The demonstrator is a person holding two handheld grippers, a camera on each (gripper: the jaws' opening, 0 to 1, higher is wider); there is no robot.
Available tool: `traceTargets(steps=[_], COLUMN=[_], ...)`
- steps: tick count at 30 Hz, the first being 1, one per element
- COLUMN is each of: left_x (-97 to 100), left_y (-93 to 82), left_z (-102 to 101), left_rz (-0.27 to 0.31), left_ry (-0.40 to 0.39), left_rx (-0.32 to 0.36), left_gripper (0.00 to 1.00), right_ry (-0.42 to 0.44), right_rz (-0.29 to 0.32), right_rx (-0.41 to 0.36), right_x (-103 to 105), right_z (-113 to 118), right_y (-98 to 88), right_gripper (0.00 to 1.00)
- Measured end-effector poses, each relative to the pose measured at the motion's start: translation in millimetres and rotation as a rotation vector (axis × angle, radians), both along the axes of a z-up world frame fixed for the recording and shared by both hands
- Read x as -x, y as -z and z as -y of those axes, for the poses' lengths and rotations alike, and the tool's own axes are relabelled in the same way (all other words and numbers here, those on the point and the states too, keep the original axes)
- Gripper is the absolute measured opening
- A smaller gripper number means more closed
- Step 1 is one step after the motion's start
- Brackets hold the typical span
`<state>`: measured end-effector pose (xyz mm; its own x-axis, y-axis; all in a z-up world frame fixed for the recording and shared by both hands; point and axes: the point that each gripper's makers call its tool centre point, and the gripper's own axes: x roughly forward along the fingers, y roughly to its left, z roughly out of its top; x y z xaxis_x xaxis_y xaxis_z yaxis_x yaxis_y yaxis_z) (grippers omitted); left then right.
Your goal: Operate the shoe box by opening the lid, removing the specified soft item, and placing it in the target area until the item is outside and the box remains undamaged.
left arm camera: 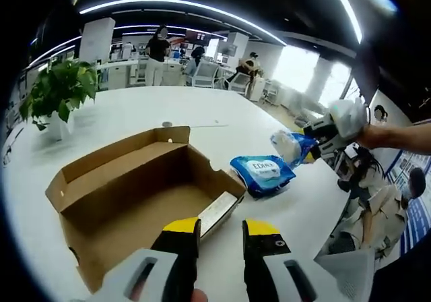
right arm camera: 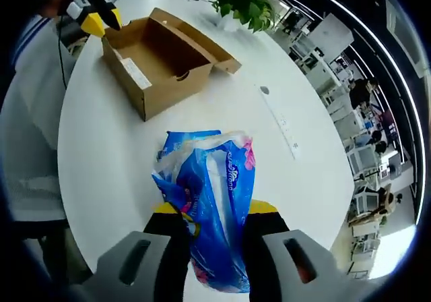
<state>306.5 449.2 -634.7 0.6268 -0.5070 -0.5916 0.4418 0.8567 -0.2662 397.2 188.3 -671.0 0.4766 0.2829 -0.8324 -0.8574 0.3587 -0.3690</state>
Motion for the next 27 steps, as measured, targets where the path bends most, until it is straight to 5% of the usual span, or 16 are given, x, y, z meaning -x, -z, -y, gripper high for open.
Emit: traceTargets(steps=[27], left_x=[-22.1], left_y=[-7.0], left_z=[24], left_rz=[-0.008], left_ry=[-0.015], left_rx=[-0.008], left_gripper=[0.25], right_ry=[0.100], right_rz=[-0.062], right_rx=[0.075], right_x=[-6], right_z=[127], right_y=[32.5], right_gripper=[0.26])
